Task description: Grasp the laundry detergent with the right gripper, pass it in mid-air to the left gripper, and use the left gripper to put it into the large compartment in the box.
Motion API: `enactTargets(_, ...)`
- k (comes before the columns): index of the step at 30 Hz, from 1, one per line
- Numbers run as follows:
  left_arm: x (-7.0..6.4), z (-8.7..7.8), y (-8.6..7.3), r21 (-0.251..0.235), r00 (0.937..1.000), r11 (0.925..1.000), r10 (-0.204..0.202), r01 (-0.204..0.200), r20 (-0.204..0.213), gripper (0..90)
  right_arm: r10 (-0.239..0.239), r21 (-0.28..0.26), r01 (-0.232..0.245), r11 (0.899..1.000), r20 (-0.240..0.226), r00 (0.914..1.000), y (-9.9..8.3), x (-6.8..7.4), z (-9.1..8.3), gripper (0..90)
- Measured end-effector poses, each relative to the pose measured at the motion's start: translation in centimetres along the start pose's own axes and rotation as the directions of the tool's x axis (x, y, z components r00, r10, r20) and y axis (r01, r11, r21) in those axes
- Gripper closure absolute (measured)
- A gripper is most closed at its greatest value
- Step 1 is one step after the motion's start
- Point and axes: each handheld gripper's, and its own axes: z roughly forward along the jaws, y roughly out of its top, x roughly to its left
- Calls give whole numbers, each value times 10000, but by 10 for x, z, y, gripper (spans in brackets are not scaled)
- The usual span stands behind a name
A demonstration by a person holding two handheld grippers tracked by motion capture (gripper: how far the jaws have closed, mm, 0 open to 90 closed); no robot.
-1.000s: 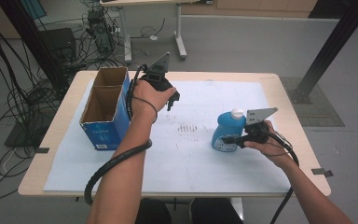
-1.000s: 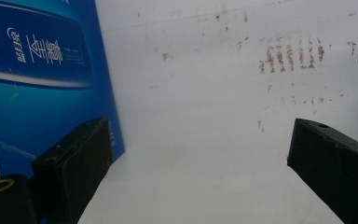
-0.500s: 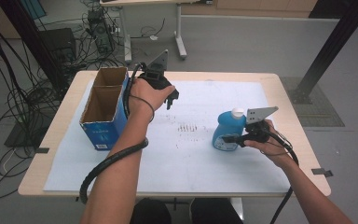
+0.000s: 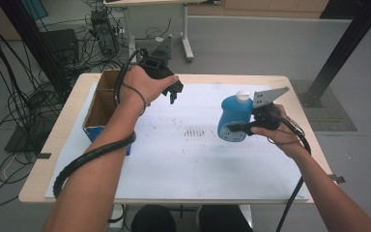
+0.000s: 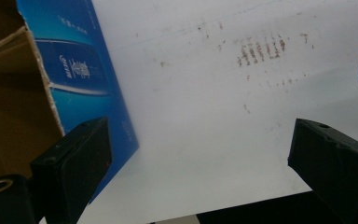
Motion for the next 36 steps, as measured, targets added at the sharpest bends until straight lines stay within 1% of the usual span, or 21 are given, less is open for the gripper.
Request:
enactTargets(4,6,-17,-2,-93,9989,9989,462,-462,37,67,189,64,-189,9998,28,9998,27,-2,-3,423)
enactTargets(9,11,-41,-1,-478,9939,9934,1057,-1042,313,67,335,167,-333,9993,-106,9994,46,-5,1,423)
enactTargets(10,10,-50,0,-712,9889,9881,1402,-1366,486,66,397,162,-395,9991,-101,9992,51,-6,3,423)
enactTargets(11,10,-50,0,-712,9889,9881,1402,-1366,486,65,397,162,-395,9991,-101,9992,51,-6,3,423)
enactTargets(12,10,-55,1,-759,9851,9844,1632,-1589,548,65,433,174,-431,9989,-123,9990,55,-7,5,423)
enactTargets(13,10,-62,3,-864,9768,9763,2042,-1984,651,65,505,180,-502,9986,-149,9986,60,-9,10,423)
enactTargets(14,10,-62,3,-864,9768,9763,2042,-1984,651,65,505,180,-502,9986,-149,9986,60,-9,10,423)
enactTargets(15,9,-65,5,-949,9732,9725,2193,-2125,687,65,549,185,-545,9983,-212,9983,63,-10,13,423)
enactTargets(16,8,-70,7,-1033,9657,9646,2503,-2426,695,65,558,224,-551,9982,-288,9980,67,-12,19,423)
enactTargets(17,8,-70,7,-1033,9657,9646,2503,-2426,695,65,558,224,-551,9982,-288,9980,67,-12,19,423)
enactTargets(18,7,-72,8,-1028,9607,9597,2692,-2617,676,65,565,248,-557,9981,-344,9978,70,-12,22,423)
enactTargets(23,4,-80,15,-1061,9242,9233,3768,-3692,627,65,448,275,-429,9987,-737,9963,78,-15,41,423)
enactTargets(24,2,-80,16,-1014,9079,9059,4169,-4111,441,65,431,311,-405,9987,-875,9952,80,-15,46,423)
enactTargets(25,2,-80,16,-1014,9079,9059,4169,-4111,441,66,431,311,-405,9987,-875,9952,80,-15,46,423)
enactTargets(27,0,-81,18,-968,8918,8899,4508,-4458,379,67,374,307,-344,9989,-1057,9937,83,-16,54,423)
enactTargets(28,-1,-81,18,-975,8804,8784,4729,-4679,347,67,340,306,-308,9991,-1127,9930,84,-16,56,423)
enactTargets(29,-3,-81,19,-1005,8624,8600,5053,-5004,301,67,263,272,-231,9994,-1231,9920,86,-16,59,423)
enactTargets(32,-5,-82,20,-1238,8143,8141,5771,-5674,626,66,122,229,-88,9997,-1565,9876,92,-16,72,423)
enactTargets(33,-5,-82,20,-1238,8143,8141,5771,-5674,626,66,85,217,-50,9998,-1633,9865,93,-15,75,423)
enactTargets(35,-7,-83,20,-1275,7904,7906,6092,-5989,649,64,34,244,7,9997,-1698,9855,95,-15,80,423)
enactTargets(36,-8,-83,19,-1270,7837,7839,6179,-6078,632,60,-7,250,52,9997,-1767,9843,96,-14,83,423)
